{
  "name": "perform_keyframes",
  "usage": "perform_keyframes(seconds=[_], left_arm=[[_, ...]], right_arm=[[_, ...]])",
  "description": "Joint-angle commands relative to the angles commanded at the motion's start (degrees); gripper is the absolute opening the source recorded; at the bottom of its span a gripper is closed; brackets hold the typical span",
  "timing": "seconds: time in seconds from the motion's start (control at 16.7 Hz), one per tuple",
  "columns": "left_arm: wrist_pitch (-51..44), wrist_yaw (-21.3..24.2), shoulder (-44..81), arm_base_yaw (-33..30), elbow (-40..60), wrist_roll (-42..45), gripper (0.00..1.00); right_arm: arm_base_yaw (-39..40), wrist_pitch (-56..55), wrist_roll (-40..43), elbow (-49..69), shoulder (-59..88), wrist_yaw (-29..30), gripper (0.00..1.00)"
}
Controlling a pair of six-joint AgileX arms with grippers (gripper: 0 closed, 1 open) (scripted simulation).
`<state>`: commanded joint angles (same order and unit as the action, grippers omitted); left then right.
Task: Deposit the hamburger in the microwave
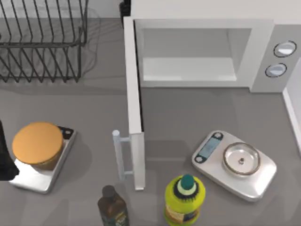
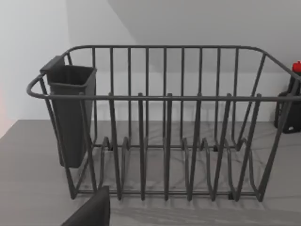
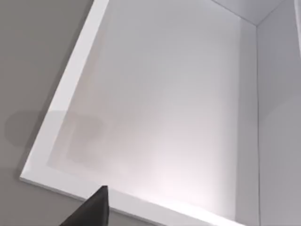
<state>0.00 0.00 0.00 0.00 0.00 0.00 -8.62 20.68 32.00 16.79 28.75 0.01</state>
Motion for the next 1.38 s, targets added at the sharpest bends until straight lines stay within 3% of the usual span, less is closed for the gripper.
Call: perform_keyframes(seconds=[0.42, 0.66, 0.9, 1.38], left_arm=[[0.0, 0.0, 0.0, 0.0, 0.0, 0.0, 1.0], [0.0, 0.0, 0.0, 0.0, 0.0, 0.0, 1.0], [0.0, 0.0, 0.0, 0.0, 0.0, 0.0, 1.0], [0.0, 0.0, 0.0, 0.0, 0.0, 0.0, 1.0]], right_arm=[[-9.0, 21.7, 38.5, 17.6, 31.5, 0.0, 1.0], [-12.8, 30.8, 54.4, 25.0, 44.8, 0.0, 1.0], [-14.6, 35.0, 61.2, 28.4, 50.5, 0.0, 1.0], [-14.4, 32.8, 61.2, 27.0, 51.7, 0.0, 1.0]])
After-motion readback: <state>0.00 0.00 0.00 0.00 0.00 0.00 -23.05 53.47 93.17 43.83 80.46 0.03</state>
